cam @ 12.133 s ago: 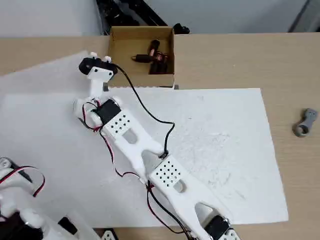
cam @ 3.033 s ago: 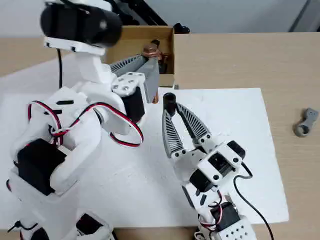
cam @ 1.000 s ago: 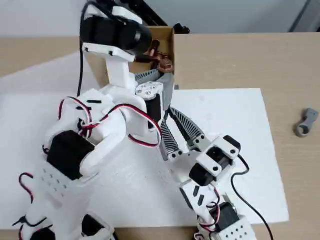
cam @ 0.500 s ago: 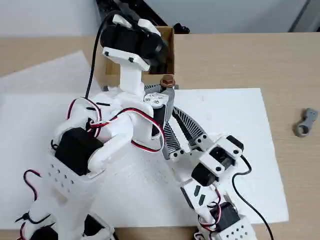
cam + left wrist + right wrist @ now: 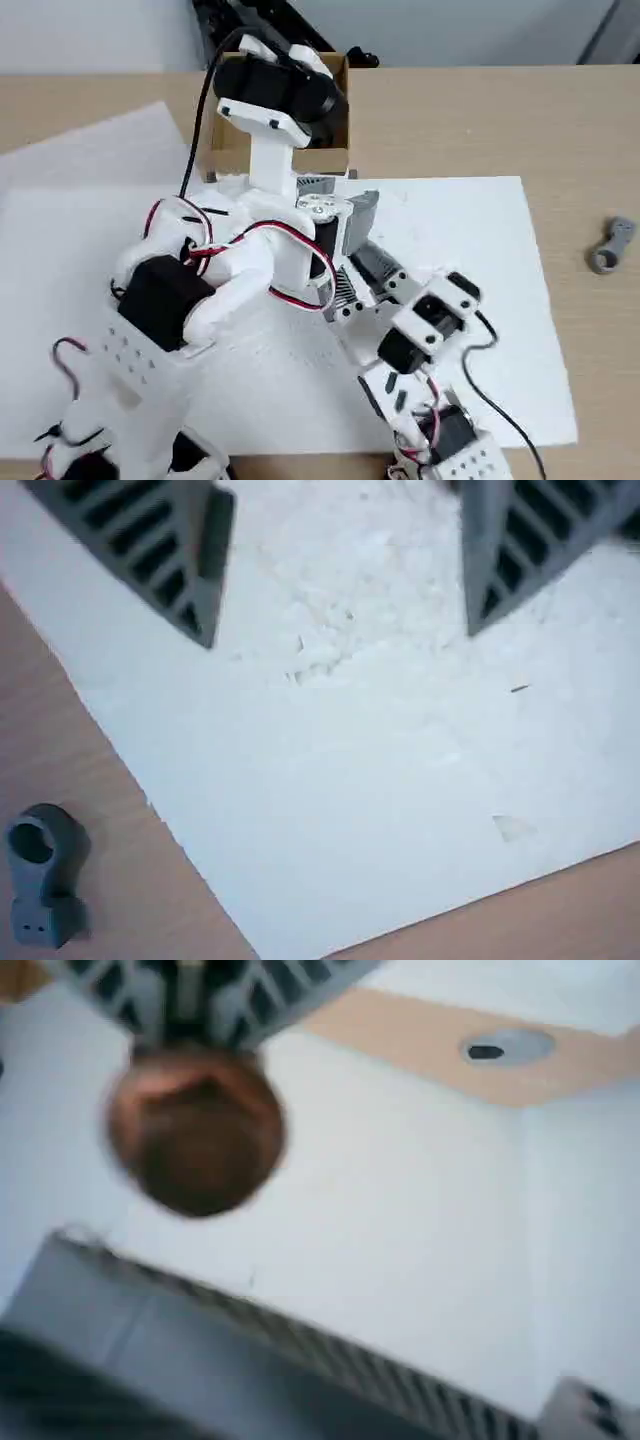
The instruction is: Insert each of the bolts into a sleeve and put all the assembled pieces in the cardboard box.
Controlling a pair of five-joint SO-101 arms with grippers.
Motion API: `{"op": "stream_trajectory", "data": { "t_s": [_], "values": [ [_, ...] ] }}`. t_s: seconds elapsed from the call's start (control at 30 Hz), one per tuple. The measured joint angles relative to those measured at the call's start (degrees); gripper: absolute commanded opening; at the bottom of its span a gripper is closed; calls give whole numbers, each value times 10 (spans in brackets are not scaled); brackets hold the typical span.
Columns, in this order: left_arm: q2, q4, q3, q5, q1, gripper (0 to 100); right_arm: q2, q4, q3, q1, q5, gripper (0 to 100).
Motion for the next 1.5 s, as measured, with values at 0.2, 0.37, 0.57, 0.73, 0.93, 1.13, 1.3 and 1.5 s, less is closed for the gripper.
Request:
{"op": "stream_trajectory", "data": {
  "t_s": [0.2, 0.37, 0.57, 0.73, 0.93, 1.13, 1.3, 1.5],
  "values": [
    [0, 0, 0, 2, -56, 152, -4, 0, 0, 0, -1, 3],
    [0, 0, -12, 2, -126, 151, -4, 0, 0, 0, -1, 3],
    [0, 36, -51, 2, -201, 152, -4, 71, -7, 2, -1, 3],
    [0, 119, -51, -4, -216, 152, -4, 182, -72, 78, -46, 4],
    [15, 179, -51, -12, -264, 148, 41, 335, -222, 142, -55, 4],
    [115, 185, -18, -20, -345, 148, 193, 357, -363, 143, -55, 4],
    [171, 186, 38, -121, -347, 148, 350, 361, -484, 157, -55, 4],
    [265, 184, 76, -331, -394, 148, 539, 385, -637, 205, -55, 4]
  ]
}}
